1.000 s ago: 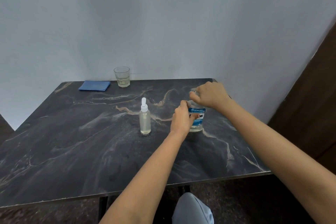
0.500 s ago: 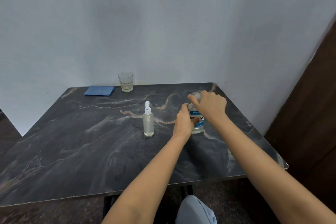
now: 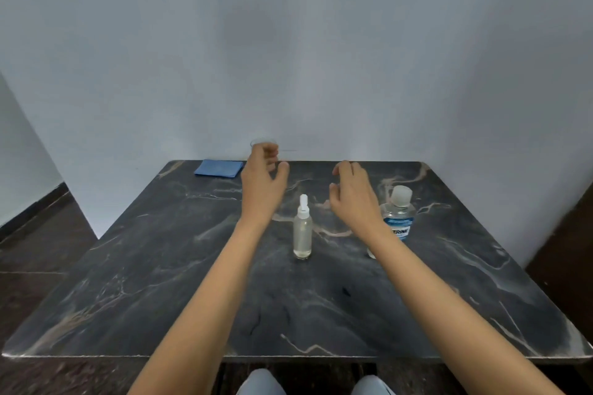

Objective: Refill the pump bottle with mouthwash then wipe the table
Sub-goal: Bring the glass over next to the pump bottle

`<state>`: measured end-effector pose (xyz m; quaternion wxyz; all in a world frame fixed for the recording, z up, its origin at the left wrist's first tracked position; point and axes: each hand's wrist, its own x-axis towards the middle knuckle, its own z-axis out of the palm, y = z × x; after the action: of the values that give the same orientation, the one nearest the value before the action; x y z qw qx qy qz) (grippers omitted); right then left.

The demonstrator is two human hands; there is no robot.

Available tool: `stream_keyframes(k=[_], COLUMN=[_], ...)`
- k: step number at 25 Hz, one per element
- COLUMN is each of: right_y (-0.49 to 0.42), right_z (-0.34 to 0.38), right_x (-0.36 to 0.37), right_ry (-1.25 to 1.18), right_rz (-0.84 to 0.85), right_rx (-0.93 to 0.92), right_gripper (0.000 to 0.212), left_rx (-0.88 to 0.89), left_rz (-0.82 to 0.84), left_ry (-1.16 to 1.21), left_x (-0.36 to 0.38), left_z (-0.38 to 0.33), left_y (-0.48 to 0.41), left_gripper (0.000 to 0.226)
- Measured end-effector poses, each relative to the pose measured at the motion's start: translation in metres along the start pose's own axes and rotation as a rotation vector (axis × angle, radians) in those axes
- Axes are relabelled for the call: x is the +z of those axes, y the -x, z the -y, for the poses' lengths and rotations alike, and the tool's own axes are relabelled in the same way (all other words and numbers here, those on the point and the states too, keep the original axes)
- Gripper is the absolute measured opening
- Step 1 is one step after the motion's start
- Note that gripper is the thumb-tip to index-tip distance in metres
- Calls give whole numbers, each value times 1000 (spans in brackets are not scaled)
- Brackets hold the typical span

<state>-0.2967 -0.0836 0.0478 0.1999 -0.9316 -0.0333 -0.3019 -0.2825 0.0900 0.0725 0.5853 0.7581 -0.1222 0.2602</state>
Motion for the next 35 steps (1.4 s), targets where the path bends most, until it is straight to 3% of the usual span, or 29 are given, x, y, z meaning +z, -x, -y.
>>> stream_keyframes(k=[5,11,18,24,30,35], right_y=[-8,-27,-40,-39,-39,-41], right_z=[-16,-44,-60,-63,-64,-63], right_x=[90,151,188,195,196,195], right_ry=[-214,-190,-92,-51,-50,-45], right_rz=[199,364,300,264,254,273], right_rx=[160,119,37,13,15,18], right_gripper=[17,37,24,18,21,21], left_rx=[-277,-431,-381,-443,-466,-429], left_rz=[50,99,43,-123,-124,-82], left_ry=[-132,-141,-195,-156,-153,-204], left_x=[-15,10,68,99,105,81], left_z=[86,148,196,235,250,234], left_y=[-3,-29,-113,-171,-200,-189], left_gripper=[51,72,89,110,92,90])
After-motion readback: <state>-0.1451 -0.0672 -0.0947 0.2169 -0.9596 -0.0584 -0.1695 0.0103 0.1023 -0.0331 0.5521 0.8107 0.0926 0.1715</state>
